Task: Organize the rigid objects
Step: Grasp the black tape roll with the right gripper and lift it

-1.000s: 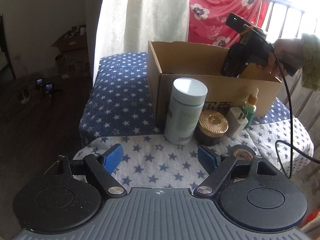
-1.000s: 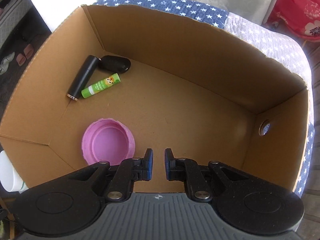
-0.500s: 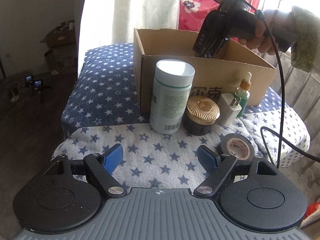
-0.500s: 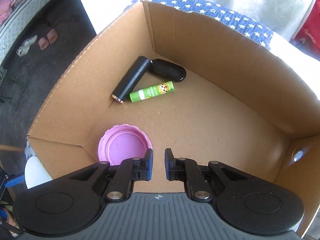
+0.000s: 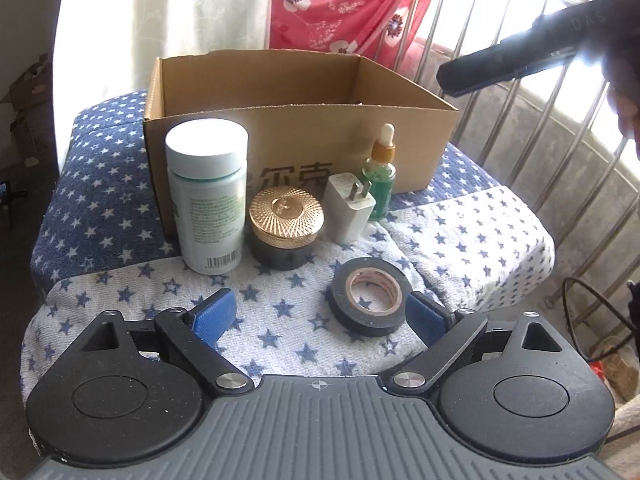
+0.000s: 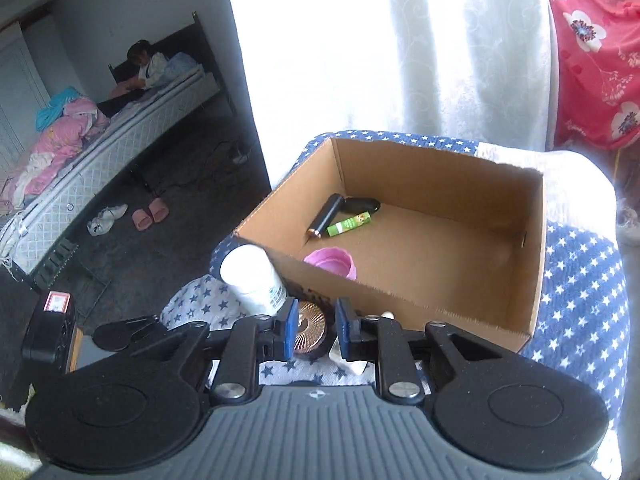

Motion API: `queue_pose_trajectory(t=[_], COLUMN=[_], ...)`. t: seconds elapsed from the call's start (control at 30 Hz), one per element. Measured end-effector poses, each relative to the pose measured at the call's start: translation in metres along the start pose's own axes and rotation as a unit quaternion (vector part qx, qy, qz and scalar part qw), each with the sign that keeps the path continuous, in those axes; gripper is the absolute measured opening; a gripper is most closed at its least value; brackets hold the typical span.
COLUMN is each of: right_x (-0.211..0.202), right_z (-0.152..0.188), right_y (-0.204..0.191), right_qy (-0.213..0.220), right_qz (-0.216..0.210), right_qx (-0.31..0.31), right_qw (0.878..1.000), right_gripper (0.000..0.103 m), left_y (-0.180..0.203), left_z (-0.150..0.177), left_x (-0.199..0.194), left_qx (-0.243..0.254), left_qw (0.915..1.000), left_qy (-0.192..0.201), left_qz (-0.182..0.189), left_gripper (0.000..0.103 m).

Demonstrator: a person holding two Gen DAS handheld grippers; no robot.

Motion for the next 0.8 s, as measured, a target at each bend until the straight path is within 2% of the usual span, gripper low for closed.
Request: queue_pose_trajectory(t=[0.13, 0.23, 0.3, 0.47, 0.6, 0.67, 0.8], right_x=[0.035, 0.058, 0.061, 0.075, 0.08, 0.081, 0.086], right_z=[0.052, 0.071, 0.08, 0.093, 0.097, 0.097, 0.101], right_y=[-0.005, -0.006, -0.009, -0.015, -0.013, -0.011, -0.009], right_qy=[-0.019, -0.029, -0.021, -0.025, -0.02, -0.017, -0.028], right_qz=[0.015, 0.007, 0.011, 0.021, 0.039, 0.047, 0.037], right_qx=[0.035, 0.066, 0.063, 0.039, 0.019, 0.014, 0.015], right_qw=[0.999, 0.997, 0.998, 0.999, 0.999, 0.999, 0.999], right_gripper=[0.029, 0.029, 0.029, 0.029, 0.029, 0.029, 0.029], left_y=[0.007, 0.01, 0.014, 0.02, 0.02, 0.021, 0.024], left_z=[0.002, 0.004, 0.006, 0.009, 0.012, 0.013, 0.014], left_x=[0.023, 0.034, 0.04, 0.051, 0.059, 0.062, 0.069], left_qx=[0.011, 0.022, 0.029, 0.049, 0.053, 0.056, 0.068], left_qw=[0.9997, 0.9993, 0.999, 0.9978, 0.9969, 0.9964, 0.9952], left_qy=[-0.022, -0.03, -0.035, -0.042, -0.053, -0.057, -0.064], left_qz=[0.007, -0.001, 0.001, -0.014, -0.025, -0.026, -0.032], left_gripper=[0.093, 0.093, 0.093, 0.091, 0.081, 0.079, 0.076])
Point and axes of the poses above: each gripper's, at about its wrist camera, not at the fingertips, and x roughly the way its jaws point, y to its right, z to its underside, the point moved 10 cm from there along x, roughly the way its jaws point, and after that the axes turned 14 degrees about z, right-handed, at the moved point
